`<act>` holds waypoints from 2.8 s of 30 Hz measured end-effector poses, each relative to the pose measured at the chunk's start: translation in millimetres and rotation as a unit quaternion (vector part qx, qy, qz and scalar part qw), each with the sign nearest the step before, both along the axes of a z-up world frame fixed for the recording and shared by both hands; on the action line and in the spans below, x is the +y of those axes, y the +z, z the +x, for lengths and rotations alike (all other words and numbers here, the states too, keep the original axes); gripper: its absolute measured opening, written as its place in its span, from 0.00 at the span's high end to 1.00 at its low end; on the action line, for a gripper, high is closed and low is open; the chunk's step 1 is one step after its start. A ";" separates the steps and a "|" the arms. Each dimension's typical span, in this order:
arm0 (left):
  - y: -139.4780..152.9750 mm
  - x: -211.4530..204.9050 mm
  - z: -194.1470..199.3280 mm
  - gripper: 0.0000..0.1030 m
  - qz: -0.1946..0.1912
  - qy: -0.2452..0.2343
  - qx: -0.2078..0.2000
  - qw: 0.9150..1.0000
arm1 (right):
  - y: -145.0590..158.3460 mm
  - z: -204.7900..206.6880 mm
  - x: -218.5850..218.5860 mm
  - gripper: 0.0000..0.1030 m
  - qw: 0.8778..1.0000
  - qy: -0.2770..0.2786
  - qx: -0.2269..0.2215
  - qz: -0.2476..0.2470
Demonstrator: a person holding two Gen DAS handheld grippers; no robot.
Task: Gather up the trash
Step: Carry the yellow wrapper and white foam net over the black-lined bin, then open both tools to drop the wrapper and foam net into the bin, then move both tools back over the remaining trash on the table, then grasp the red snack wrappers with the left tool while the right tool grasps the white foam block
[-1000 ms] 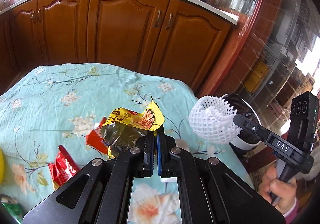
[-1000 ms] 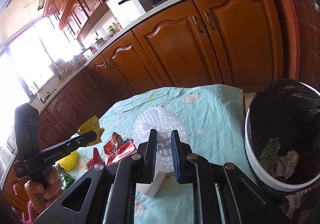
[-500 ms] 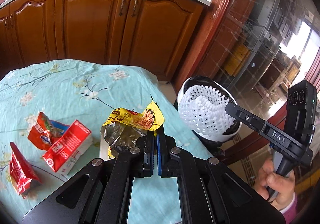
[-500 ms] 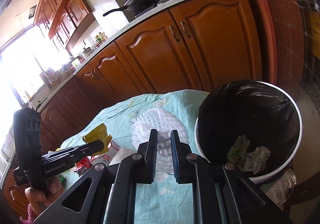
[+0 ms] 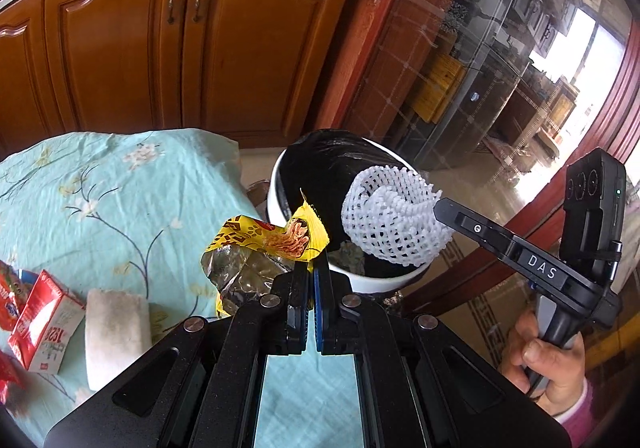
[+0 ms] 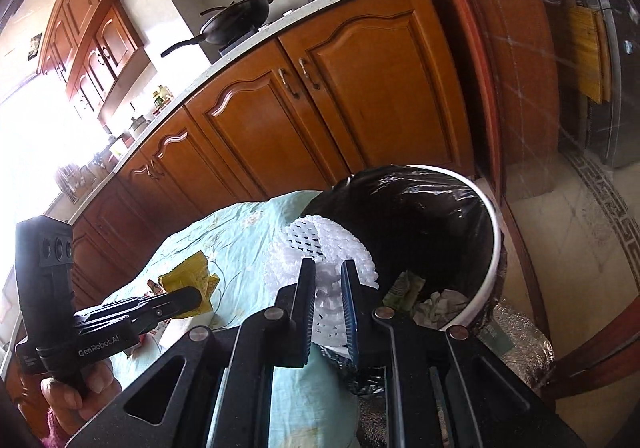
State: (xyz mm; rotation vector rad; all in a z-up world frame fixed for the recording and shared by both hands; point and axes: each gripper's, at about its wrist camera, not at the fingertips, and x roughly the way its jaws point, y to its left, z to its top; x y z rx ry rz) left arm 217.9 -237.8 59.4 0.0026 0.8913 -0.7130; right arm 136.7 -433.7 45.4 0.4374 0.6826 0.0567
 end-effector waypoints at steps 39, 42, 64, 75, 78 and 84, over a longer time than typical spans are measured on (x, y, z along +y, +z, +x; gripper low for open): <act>-32.9 -80.9 33.6 0.75 0.016 -0.034 0.055 0.998 | -20.0 22.0 -60.8 0.66 0.999 -0.038 0.027 0.015; -30.2 -73.4 31.3 0.75 0.012 -0.029 0.053 0.998 | -18.2 21.1 -58.9 0.65 0.999 -0.039 0.026 0.016; -34.0 76.0 -35.7 0.68 -0.024 0.129 0.020 0.991 | -15.9 -22.6 38.1 0.30 0.999 0.023 -0.007 0.022; -40.1 153.4 -64.4 0.68 -0.026 0.186 0.021 0.982 | -25.0 -28.3 112.9 0.30 0.996 0.087 0.010 0.021; -41.9 174.7 -69.7 0.68 -0.031 0.205 0.023 0.978 | -26.7 -26.9 129.1 0.30 0.995 0.101 0.014 0.019; -45.2 209.3 -77.5 0.68 -0.037 0.235 0.023 0.971 | -31.0 -22.4 154.6 0.30 0.992 0.120 0.020 0.017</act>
